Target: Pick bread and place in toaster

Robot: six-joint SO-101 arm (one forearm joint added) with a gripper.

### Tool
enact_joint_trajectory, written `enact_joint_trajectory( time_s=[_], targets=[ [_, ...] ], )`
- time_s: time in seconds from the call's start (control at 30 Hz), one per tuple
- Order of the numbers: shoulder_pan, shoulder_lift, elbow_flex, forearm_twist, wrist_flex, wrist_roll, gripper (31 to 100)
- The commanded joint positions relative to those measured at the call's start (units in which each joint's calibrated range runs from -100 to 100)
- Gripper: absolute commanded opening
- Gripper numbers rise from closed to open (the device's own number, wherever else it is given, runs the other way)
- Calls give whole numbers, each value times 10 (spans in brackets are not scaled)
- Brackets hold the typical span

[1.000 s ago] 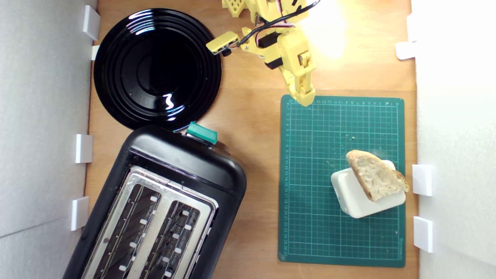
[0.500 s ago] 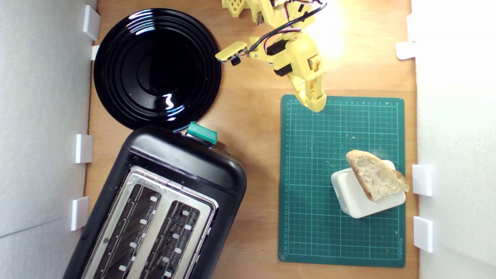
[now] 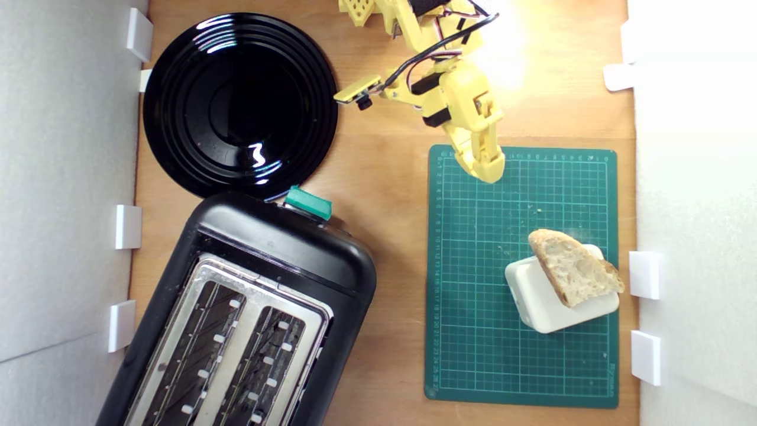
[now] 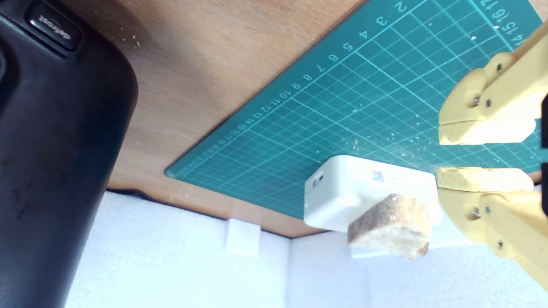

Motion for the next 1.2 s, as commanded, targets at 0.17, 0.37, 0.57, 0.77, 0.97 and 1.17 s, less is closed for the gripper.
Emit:
enact_joint_trajectory(
  time_s=[0.17,0.37,0.57,0.77,0.97,1.17],
  targets=[
    [-7,43,-32,30,-55,0,567],
    [-7,102,-85,51,-55,-1,573],
    [-7,148,-126,62,-55,-1,575],
    [-7,158,-145,65,-55,-2,577],
    [-7,168,-160,65,-55,-2,628],
    [-7,223,-215,65,-55,-2,674]
  ],
)
